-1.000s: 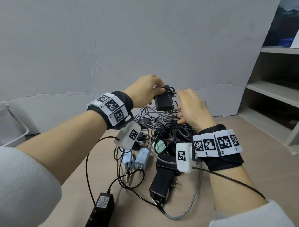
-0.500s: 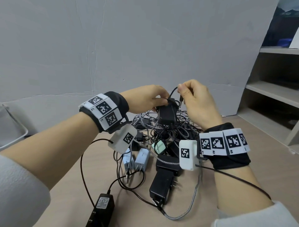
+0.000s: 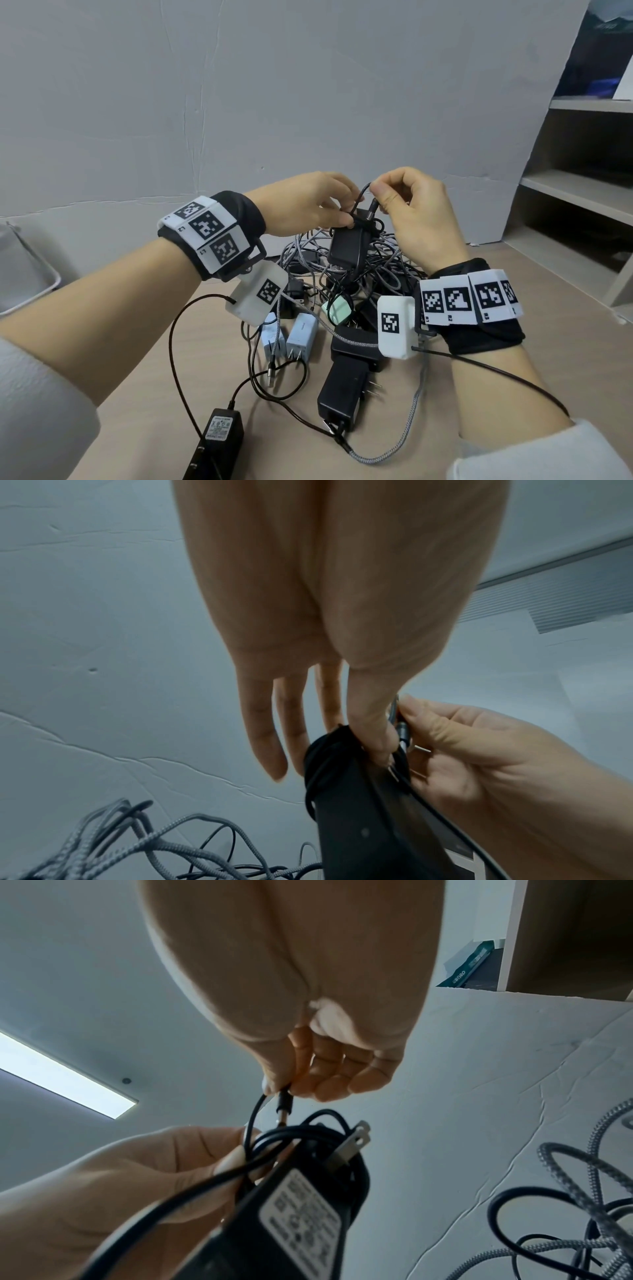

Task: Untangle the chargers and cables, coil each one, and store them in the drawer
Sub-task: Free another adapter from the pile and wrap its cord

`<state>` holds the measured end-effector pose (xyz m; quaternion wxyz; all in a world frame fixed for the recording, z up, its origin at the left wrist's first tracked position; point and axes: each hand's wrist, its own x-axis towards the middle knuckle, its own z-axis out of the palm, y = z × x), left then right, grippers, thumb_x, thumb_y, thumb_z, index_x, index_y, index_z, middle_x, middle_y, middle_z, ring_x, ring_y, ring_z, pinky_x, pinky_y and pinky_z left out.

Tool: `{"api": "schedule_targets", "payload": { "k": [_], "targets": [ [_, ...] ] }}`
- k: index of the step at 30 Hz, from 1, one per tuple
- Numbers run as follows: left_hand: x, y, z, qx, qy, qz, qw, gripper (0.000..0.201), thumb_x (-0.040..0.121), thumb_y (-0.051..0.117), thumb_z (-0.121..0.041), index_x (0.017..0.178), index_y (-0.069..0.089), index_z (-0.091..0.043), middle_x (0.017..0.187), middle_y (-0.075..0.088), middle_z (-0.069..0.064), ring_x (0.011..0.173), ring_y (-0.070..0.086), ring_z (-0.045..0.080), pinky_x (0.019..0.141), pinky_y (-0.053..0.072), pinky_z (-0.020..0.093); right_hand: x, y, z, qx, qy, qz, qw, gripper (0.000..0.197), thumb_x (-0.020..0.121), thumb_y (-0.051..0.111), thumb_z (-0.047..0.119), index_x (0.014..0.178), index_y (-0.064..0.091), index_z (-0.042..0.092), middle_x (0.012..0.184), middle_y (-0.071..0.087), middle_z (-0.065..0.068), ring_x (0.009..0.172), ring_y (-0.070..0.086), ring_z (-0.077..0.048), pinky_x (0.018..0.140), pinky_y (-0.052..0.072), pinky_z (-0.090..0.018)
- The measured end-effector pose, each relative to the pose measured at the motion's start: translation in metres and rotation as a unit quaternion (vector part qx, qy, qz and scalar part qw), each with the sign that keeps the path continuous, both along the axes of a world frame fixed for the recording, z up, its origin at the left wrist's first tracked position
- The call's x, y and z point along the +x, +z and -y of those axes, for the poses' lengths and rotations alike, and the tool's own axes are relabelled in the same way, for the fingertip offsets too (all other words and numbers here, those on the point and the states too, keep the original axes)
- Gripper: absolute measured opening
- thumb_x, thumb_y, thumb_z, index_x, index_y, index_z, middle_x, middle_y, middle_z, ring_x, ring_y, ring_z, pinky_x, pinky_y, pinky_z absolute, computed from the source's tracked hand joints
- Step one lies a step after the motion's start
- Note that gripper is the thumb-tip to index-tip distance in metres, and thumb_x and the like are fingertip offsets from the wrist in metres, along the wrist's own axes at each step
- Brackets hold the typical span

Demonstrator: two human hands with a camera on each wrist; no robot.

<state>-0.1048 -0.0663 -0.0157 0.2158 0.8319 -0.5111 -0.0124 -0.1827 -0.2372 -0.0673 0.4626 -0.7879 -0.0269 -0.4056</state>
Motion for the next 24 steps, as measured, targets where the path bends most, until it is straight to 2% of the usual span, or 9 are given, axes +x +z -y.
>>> {"api": "schedule_targets", "payload": {
  "k": [4, 6, 11, 14, 17, 20, 22, 24],
  "targets": [
    [-0.003, 0.002, 0.003, -0.007, -0.006, 0.01, 1.0, 0.028, 0.097, 0.065, -0.019, 0.073, 0.053, -0.027, 0.129, 0.051, -0.012, 0.097, 0.061, 0.013, 0.088, 0.049, 0.028, 0.0, 0.0, -0.001, 0.007, 0.001, 0.001, 1.0, 0.018, 0.096, 0.066, 0.023, 0.08, 0.063, 0.031, 0.071, 0.066, 0.018, 0.073, 0.061, -0.006, 0.077, 0.053, -0.033],
    [-0.004, 0.002, 0.004, -0.029, -0.012, 0.003, 0.999, 0.027, 0.097, 0.065, -0.015, 0.074, 0.054, -0.026, 0.129, 0.05, -0.01, 0.098, 0.064, 0.017, 0.087, 0.054, 0.032, 0.002, -0.001, 0.001, 0.013, -0.004, -0.003, 1.0, 0.017, 0.096, 0.067, 0.023, 0.081, 0.064, 0.029, 0.072, 0.066, 0.015, 0.071, 0.059, -0.006, 0.073, 0.05, -0.027],
    [0.0, -0.004, 0.011, -0.105, -0.015, -0.02, 0.994, 0.014, 0.097, 0.062, -0.005, 0.084, 0.06, -0.012, 0.131, 0.052, -0.002, 0.096, 0.067, 0.022, 0.081, 0.06, 0.035, 0.001, -0.002, 0.006, 0.022, -0.04, 0.008, 0.999, 0.018, 0.093, 0.07, 0.023, 0.079, 0.064, 0.03, 0.075, 0.066, 0.012, 0.067, 0.057, 0.002, 0.065, 0.044, -0.012],
    [0.0, -0.007, 0.017, -0.096, -0.013, -0.013, 0.995, 0.009, 0.097, 0.062, -0.004, 0.088, 0.06, -0.008, 0.126, 0.051, -0.004, 0.094, 0.066, 0.022, 0.085, 0.057, 0.034, -0.001, -0.002, 0.005, 0.022, -0.044, 0.006, 0.999, 0.016, 0.092, 0.071, 0.022, 0.079, 0.065, 0.028, 0.076, 0.068, 0.008, 0.07, 0.059, -0.003, 0.066, 0.045, -0.015],
    [-0.001, -0.007, 0.019, -0.098, -0.008, 0.002, 0.995, 0.01, 0.097, 0.061, -0.006, 0.089, 0.058, -0.009, 0.123, 0.052, -0.005, 0.094, 0.066, 0.022, 0.088, 0.054, 0.033, -0.001, -0.002, 0.006, 0.021, -0.048, -0.002, 0.999, 0.012, 0.092, 0.072, 0.024, 0.081, 0.068, 0.023, 0.078, 0.07, 0.004, 0.071, 0.06, -0.006, 0.068, 0.046, -0.019],
    [-0.001, -0.011, 0.018, -0.109, 0.012, 0.024, 0.994, 0.01, 0.098, 0.06, -0.008, 0.09, 0.057, -0.012, 0.124, 0.055, -0.002, 0.092, 0.063, 0.021, 0.086, 0.051, 0.027, -0.002, -0.002, 0.007, 0.019, -0.043, -0.007, 0.999, 0.014, 0.091, 0.073, 0.028, 0.084, 0.071, 0.016, 0.079, 0.072, -0.001, 0.069, 0.059, -0.006, 0.066, 0.046, -0.018],
    [-0.002, -0.013, 0.018, -0.126, 0.026, 0.029, 0.991, 0.008, 0.099, 0.059, -0.01, 0.092, 0.057, -0.014, 0.124, 0.059, 0.0, 0.091, 0.062, 0.019, 0.083, 0.05, 0.027, -0.003, -0.001, 0.007, 0.022, -0.04, -0.006, 0.999, 0.017, 0.09, 0.075, 0.027, 0.083, 0.072, 0.012, 0.077, 0.071, -0.004, 0.064, 0.057, -0.004, 0.061, 0.043, -0.015],
    [-0.003, -0.013, 0.016, -0.148, 0.038, 0.01, 0.988, 0.008, 0.1, 0.059, -0.012, 0.093, 0.057, -0.016, 0.117, 0.063, 0.0, 0.088, 0.062, 0.018, 0.081, 0.049, 0.028, -0.005, 0.0, 0.008, 0.021, -0.038, -0.01, 0.999, 0.017, 0.089, 0.075, 0.027, 0.08, 0.071, 0.013, 0.075, 0.071, -0.005, 0.062, 0.054, -0.003, 0.061, 0.043, -0.018]
  ]
}}
